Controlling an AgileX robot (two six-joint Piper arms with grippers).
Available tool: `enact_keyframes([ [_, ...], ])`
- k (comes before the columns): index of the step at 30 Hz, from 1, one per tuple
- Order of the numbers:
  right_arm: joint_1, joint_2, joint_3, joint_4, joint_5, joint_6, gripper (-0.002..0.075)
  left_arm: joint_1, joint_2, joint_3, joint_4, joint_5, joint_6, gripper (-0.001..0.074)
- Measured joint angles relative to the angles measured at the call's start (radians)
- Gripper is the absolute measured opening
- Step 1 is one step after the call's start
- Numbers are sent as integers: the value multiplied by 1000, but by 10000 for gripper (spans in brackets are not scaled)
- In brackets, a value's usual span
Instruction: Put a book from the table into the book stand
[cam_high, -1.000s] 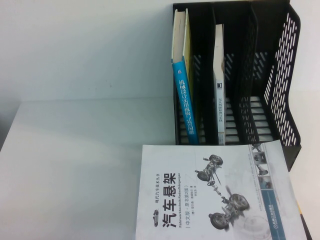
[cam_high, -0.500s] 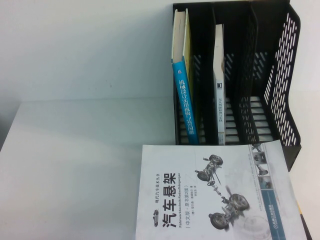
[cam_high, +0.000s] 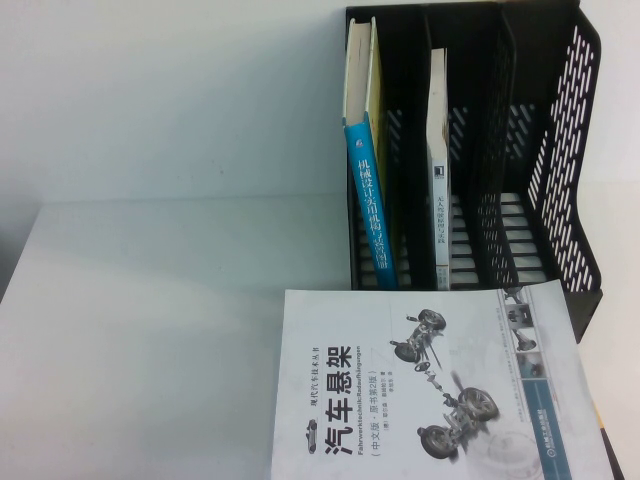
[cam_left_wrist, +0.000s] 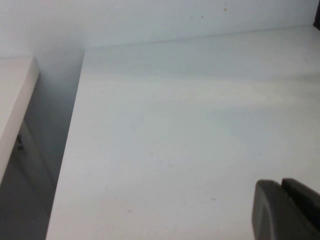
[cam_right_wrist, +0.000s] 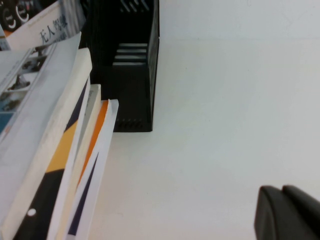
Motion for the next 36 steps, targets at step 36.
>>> enact_keyframes([
  [36,0,0,6,-2,-288,0,-3,0,0,6,-39,-208,-28,-2],
])
